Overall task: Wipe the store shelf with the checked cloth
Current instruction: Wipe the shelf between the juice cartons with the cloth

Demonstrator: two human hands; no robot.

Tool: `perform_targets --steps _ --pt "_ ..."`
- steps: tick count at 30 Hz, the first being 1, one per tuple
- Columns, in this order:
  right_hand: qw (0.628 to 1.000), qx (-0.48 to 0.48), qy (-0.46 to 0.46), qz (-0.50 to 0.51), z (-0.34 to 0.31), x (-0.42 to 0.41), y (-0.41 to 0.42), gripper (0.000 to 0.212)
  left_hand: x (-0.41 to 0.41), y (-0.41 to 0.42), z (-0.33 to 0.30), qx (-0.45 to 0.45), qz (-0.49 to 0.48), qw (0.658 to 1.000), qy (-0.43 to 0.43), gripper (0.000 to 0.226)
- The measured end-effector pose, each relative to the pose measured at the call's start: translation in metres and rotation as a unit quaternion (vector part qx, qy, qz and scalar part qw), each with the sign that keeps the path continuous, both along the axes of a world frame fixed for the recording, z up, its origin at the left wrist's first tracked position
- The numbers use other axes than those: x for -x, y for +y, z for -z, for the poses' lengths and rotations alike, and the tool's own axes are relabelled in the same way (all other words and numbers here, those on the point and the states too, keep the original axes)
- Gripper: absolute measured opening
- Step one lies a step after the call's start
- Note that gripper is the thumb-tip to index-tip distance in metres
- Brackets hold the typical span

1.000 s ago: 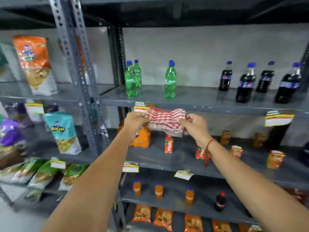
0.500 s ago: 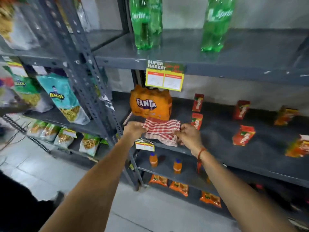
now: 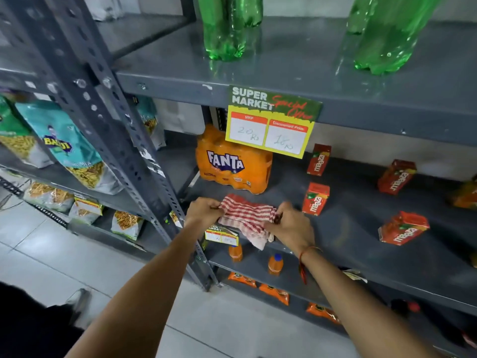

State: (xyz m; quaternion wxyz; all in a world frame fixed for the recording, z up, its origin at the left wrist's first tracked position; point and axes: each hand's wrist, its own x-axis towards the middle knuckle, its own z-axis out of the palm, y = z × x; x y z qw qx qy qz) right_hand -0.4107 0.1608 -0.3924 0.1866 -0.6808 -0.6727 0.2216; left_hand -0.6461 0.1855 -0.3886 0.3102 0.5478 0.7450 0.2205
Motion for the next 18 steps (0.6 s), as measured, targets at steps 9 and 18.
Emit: perform_targets --steps 9,18 --pt "0.951 -0.164 -0.100 -0.242 -0.003 0.056 0.023 0.052 0.016 0.012 0.013 -0.094 0.038 0.983 0.155 0.048" --pt "0.953 -0.074 -0.081 -0.281 0.028 0.069 0.040 0.065 0.027 0.014 0.049 -0.081 0.144 0.952 0.257 0.058"
